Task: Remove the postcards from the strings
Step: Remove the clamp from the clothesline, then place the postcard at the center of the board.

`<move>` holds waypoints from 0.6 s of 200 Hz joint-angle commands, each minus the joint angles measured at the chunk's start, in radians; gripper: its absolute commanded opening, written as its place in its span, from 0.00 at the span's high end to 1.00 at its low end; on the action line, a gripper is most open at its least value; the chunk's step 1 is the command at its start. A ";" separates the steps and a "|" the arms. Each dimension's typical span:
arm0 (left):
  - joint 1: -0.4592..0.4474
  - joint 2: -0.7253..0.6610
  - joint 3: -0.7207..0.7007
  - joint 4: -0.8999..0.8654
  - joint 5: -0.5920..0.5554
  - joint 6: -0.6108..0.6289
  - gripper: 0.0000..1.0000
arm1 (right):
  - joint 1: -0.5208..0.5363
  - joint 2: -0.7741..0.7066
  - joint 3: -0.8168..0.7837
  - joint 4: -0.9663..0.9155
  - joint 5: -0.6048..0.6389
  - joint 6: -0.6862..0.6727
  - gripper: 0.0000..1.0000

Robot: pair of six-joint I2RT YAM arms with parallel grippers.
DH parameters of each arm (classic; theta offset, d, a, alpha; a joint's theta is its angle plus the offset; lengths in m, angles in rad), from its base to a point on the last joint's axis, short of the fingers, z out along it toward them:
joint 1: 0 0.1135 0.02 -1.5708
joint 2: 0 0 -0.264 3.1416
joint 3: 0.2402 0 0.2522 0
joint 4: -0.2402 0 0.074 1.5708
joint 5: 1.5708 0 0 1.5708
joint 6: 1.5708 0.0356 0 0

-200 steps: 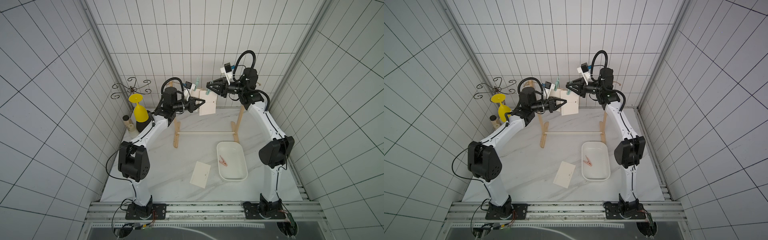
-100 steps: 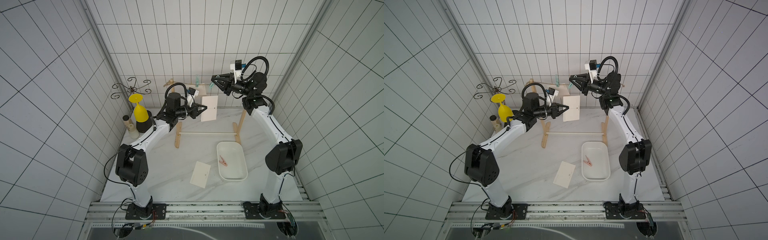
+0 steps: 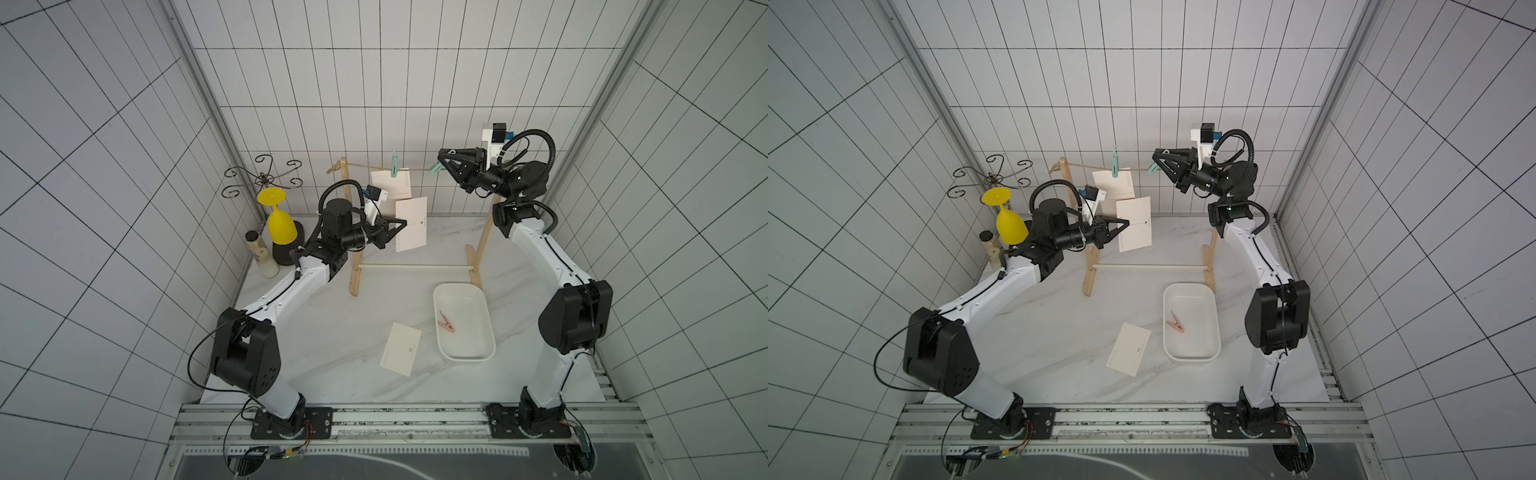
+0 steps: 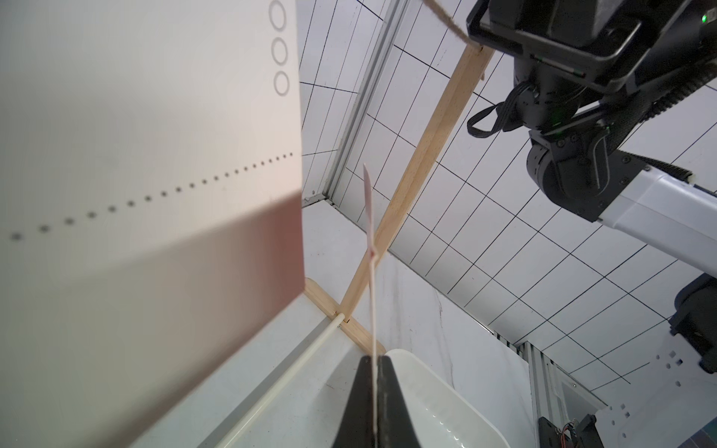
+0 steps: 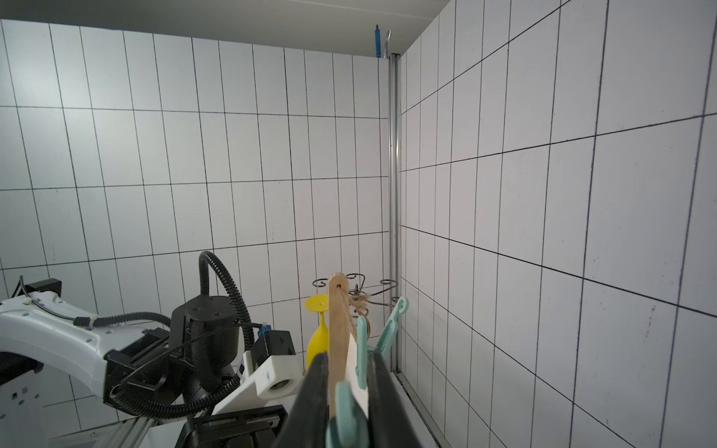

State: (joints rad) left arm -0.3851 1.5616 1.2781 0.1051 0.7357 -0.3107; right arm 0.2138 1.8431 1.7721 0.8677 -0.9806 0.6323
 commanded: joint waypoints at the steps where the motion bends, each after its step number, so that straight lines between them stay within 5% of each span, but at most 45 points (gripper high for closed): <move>1: 0.002 -0.083 -0.080 0.097 -0.026 -0.069 1.00 | -0.005 -0.137 -0.136 0.132 -0.007 0.048 1.00; 28: -0.003 -0.195 -0.190 0.100 -0.027 -0.108 1.00 | 0.002 -0.314 -0.369 0.056 0.029 -0.056 1.00; 63: -0.037 -0.338 -0.297 -0.041 -0.039 -0.091 1.00 | 0.026 -0.570 -0.634 -0.266 0.164 -0.289 1.00; 120: -0.189 -0.495 -0.531 -0.146 -0.125 -0.177 1.00 | 0.039 -0.899 -1.103 -0.449 0.340 -0.251 1.00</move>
State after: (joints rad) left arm -0.5171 1.1027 0.8341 0.0246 0.6689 -0.4213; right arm 0.2432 1.0317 0.8490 0.5503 -0.7483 0.3801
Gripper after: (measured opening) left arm 0.047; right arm 0.172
